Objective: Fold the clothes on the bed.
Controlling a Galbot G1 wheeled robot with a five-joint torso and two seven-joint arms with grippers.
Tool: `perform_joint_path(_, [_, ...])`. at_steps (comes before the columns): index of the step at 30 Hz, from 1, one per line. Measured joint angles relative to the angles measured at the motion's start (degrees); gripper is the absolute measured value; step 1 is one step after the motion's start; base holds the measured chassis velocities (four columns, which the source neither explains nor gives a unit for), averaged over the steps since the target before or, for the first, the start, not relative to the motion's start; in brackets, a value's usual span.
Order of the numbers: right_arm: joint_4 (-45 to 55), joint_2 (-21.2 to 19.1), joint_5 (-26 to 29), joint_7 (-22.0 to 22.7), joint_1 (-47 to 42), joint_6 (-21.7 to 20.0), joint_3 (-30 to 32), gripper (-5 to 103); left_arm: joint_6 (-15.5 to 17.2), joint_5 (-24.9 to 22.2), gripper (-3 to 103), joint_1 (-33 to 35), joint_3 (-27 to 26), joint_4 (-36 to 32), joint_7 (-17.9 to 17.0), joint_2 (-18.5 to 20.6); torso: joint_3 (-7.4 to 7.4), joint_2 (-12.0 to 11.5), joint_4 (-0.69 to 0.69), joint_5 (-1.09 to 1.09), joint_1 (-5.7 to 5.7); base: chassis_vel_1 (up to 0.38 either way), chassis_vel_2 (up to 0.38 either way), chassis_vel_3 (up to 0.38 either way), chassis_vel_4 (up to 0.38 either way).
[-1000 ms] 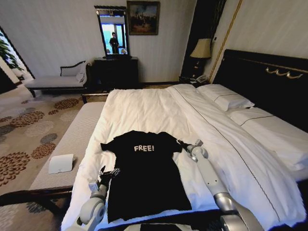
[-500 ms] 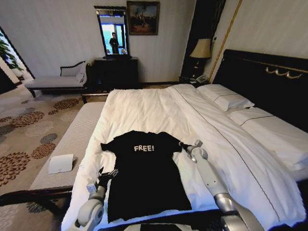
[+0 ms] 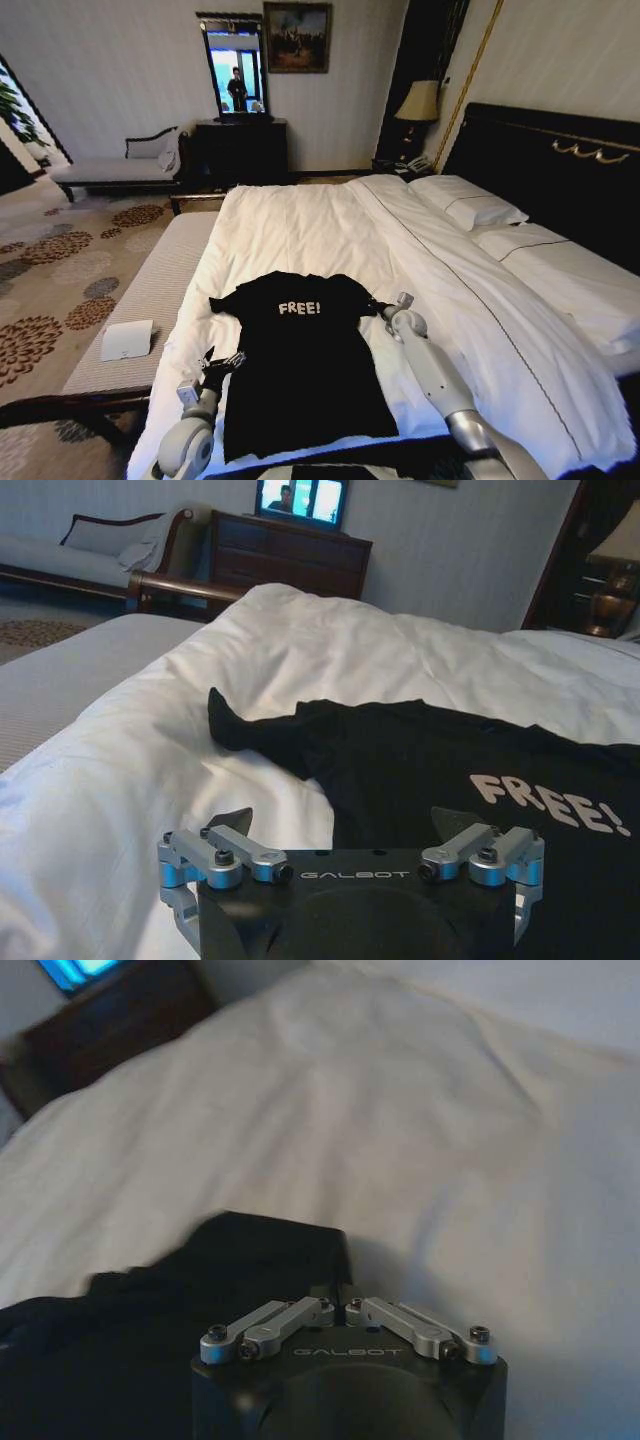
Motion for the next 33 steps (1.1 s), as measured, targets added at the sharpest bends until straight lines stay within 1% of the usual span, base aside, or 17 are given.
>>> perform_joint_path(2, [4.2, -0.2, -1.9, 0.1, -1.0, 0.0, -1.4, 0, -0.2, 0.0, 100, 0.2, -0.1, -0.3, 0.0, -0.3, 0.0, 0.0, 0.0, -0.01, 0.0, 0.0, 0.0, 0.0, 0.0])
perform_joint_path(7, [8.2, 0.1, -3.4, 0.7, -1.7, -0.2, -3.6, 0, -0.3, 0.1, 100, 0.5, -0.2, -0.6, 0.0, -0.6, 0.0, 0.0, 0.0, -0.02, -0.01, 0.0, 0.0, 0.0, 0.0])
perform_joint_path(9, [9.5, 1.0, -4.9, 1.0, -1.7, -0.3, -5.7, 0, -0.3, 0.2, 100, 0.8, -0.2, -1.0, 0.0, -0.7, 0.0, 0.0, 0.0, -0.01, 0.0, 0.0, 0.0, 0.0, 0.0])
perform_joint_path(12, [9.3, 2.3, -7.7, 0.9, -1.3, -0.2, -7.8, 0, -0.4, 0.3, 100, 1.4, -0.5, -1.5, 0.0, -0.7, 0.0, 0.0, 0.01, -0.01, 0.0, 0.0, 0.0, 0.0, 0.0])
perform_joint_path(19, [7.8, 3.7, -11.8, 0.6, -0.9, 0.5, -10.0, 0, -0.6, 0.1, 100, 2.3, -1.4, -2.2, 0.0, -0.7, 0.0, 0.0, 0.0, 0.0, 0.0, 0.0, 0.0, 0.0, 0.0])
perform_joint_path(33, [4.6, 4.6, -18.1, -0.8, -0.6, 1.8, -14.8, 0, -0.6, 0.1, 100, 2.7, -1.5, -2.8, 0.1, -0.8, 0.0, 0.0, 0.0, 0.0, 0.0, 0.0, 0.0, 0.0, 0.0])
